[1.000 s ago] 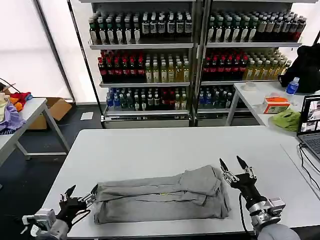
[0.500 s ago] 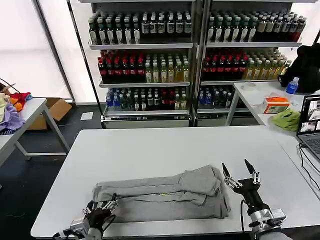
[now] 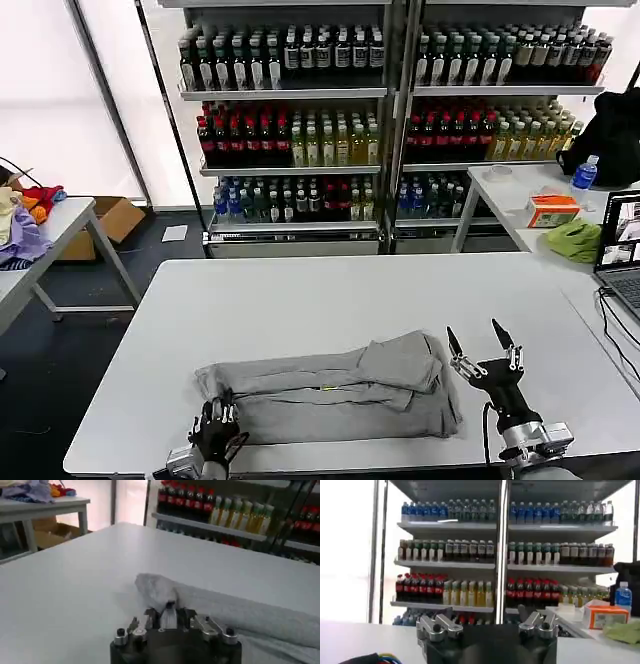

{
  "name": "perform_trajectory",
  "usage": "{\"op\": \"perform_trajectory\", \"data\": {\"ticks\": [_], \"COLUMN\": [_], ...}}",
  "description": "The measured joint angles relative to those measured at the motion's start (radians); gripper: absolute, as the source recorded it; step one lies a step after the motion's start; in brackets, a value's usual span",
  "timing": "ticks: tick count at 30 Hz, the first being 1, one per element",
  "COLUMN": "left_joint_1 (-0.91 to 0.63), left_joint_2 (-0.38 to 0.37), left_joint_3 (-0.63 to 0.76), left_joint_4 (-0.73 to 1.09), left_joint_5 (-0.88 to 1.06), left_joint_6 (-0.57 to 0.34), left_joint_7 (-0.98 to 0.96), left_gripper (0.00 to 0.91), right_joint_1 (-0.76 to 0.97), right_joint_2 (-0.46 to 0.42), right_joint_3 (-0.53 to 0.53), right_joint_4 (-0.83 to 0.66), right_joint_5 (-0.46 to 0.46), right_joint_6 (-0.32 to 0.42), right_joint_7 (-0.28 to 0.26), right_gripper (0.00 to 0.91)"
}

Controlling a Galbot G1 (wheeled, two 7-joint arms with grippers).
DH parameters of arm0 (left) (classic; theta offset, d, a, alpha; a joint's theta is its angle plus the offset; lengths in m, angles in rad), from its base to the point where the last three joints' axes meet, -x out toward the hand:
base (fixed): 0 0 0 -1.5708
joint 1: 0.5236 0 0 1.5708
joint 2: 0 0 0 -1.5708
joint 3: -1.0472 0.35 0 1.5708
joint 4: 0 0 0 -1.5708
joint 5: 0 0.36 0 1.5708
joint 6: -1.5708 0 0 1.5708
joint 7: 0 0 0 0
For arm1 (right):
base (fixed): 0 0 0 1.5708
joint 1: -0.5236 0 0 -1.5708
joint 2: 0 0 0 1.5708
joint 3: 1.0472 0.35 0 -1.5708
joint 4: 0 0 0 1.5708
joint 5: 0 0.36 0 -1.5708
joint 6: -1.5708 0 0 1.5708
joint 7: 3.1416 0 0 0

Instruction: Fold and organize the clothes.

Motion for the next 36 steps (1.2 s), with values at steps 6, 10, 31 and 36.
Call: {"op": "perform_trajectory", "data": {"ticks": [6, 10, 31, 36], "left_joint_1": [0.000, 0.006, 0.011, 0.005], "left_joint_2": [0.016, 0.058, 0.502, 0.544], "left_joint_3": [-0.013, -0.057, -0.590, -0.587], "left_joint_4": [0.004, -0.010, 0.080, 0.021], "left_joint_5": [0.005, -0.020, -0.325, -0.370], "left_joint_6": [-0.035, -0.042, 0.022, 0.036], "left_joint_7": [0.018, 0.037, 0.329, 0.355], "left_gripper": [0.010, 0.010, 0.010, 0.010], "right_joint_1": [-0.009, -0.009, -0.034, -0.046], "right_joint_2": [-0.005, -0.009, 0.000, 0.003], "right_joint_3": [0.006, 0.010, -0.012, -0.014], "right_joint_4": [0.000, 0.003, 0.031, 0.032], "right_joint_5": [0.015, 0.023, 0.025, 0.025], "right_joint_6": [0.003, 0.003, 0.000, 0.002], "right_joint_7": [0.000, 0.002, 0.001, 0.001], "right_gripper": [0.907, 0.907, 0.907, 0.907]}}
